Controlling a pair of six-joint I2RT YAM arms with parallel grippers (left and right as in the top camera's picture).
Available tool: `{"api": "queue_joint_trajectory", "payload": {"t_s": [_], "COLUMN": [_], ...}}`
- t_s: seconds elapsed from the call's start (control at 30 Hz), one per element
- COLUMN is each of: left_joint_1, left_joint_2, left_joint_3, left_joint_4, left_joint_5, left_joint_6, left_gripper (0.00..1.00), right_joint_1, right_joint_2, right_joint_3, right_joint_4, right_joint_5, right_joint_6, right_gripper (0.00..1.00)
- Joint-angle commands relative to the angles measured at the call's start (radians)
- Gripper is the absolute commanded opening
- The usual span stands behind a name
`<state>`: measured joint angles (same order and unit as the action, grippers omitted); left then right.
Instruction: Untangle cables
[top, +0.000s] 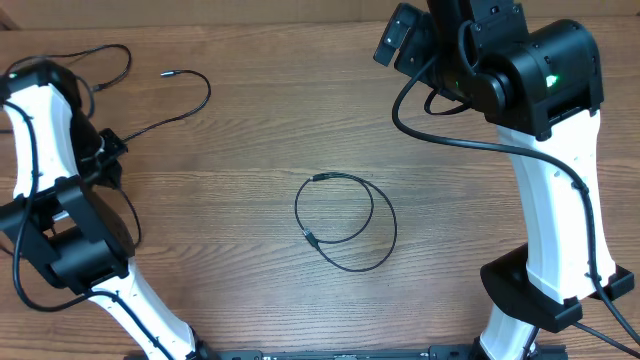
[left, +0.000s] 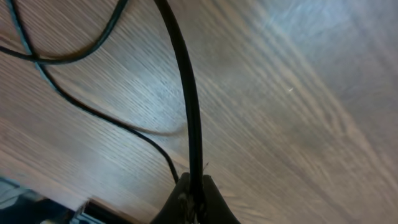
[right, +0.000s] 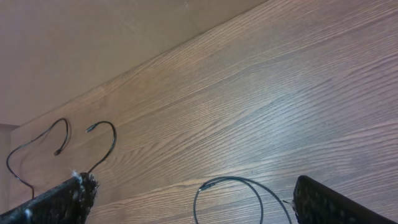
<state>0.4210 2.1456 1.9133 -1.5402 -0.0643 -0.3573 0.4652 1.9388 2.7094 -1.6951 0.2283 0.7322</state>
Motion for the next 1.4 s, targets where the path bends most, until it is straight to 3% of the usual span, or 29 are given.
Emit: {"api": "queue_joint_trajectory", "payload": {"t_s": [0.0, 0.3, 0.37, 0.4, 0.47, 0.63, 0.73, 1.03, 1.37], "left_joint_1": [-0.026, -0.064, -0.067, -0.068, -0.068, -0.064, -0.048, 0.176, 0.430], "left_joint_2": [0.001, 0.001, 0.001, 0.001, 0.001, 0.001, 0.001, 0.001, 0.001], "left_joint_3": [-0.049, -0.053, -0.053, -0.053, -0.053, -0.021, 0.026, 0.084, -0.047], "left_joint_4": [0.008, 0.037, 0.037, 0.038, 0.038, 0.003, -0.002, 0.019, 0.078], "left_joint_5": [-0.012, 0.004, 0.046, 0.076, 0.111, 0.150, 0.132, 0.082, 0.056], "left_joint_6": [0.042, 0.071, 0.106, 0.134, 0.169, 0.223, 0.205, -0.135, -0.159], "left_gripper": [0.04, 0.07, 0.27, 0.56, 0.84, 0.99, 1.00, 1.00, 0.99], "right_joint_1": [-0.001, -0.001, -0.001, -0.001, -0.001, -0.001, -0.001, -0.001, -0.001], "right_joint_2": [-0.003, -0.003, -0.003, -0.003, -0.003, -0.003, -0.003, -0.003, -0.003], "right_joint_3": [-0.002, -0.002, -0.002, -0.002, -0.002, -0.002, -0.002, -0.002, -0.002], "right_joint_4": [0.002, 0.002, 0.002, 0.002, 0.002, 0.002, 0.002, 0.002, 0.002], "right_joint_5": [0.014, 0.014, 0.014, 0.014, 0.014, 0.014, 0.014, 0.014, 0.014], "right_joint_6": [-0.005, -0.005, -0.005, -0.005, -0.005, -0.005, -0.005, -0.005, -0.005], "right_gripper": [1.00, 1.00, 1.00, 1.00, 1.00, 1.00, 1.00, 1.00, 1.00]}}
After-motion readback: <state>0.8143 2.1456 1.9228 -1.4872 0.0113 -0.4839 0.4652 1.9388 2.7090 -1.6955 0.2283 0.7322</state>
